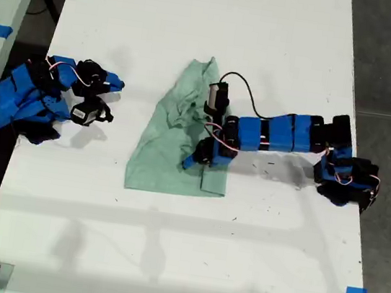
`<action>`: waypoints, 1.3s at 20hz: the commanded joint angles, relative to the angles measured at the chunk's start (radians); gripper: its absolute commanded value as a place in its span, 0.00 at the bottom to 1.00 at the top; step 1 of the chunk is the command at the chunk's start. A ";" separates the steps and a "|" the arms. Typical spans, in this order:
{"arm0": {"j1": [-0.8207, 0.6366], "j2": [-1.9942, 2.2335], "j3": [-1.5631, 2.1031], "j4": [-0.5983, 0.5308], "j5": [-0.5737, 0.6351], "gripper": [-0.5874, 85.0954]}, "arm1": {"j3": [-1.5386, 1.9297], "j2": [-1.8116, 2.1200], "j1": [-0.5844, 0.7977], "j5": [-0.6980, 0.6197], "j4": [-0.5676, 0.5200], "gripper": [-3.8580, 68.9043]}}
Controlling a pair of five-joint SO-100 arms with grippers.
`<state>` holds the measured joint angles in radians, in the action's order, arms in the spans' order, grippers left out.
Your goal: Fold t shirt
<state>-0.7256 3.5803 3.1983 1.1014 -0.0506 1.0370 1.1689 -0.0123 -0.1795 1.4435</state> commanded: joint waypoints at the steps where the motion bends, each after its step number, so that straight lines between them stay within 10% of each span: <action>1: 0.006 0.008 0.017 -0.006 -0.012 0.00 | -0.015 0.175 0.008 0.025 0.121 0.46; 9: 0.008 0.008 0.017 -0.006 -0.012 0.00 | 0.715 0.908 0.103 0.117 0.206 0.32; 17: 0.002 0.008 0.017 -0.006 -0.012 0.00 | 1.677 1.480 0.103 0.097 -0.370 0.25; 22: 0.003 0.008 0.017 -0.006 -0.012 0.00 | 1.847 1.493 0.187 -0.040 -0.554 0.13; 26: -0.005 0.008 0.017 -0.006 -0.012 0.00 | 1.963 1.741 0.239 -0.052 -0.502 0.09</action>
<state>-0.7256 3.5803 3.1983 1.1014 -0.0506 2.9483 2.7842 0.2010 -0.2178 0.9112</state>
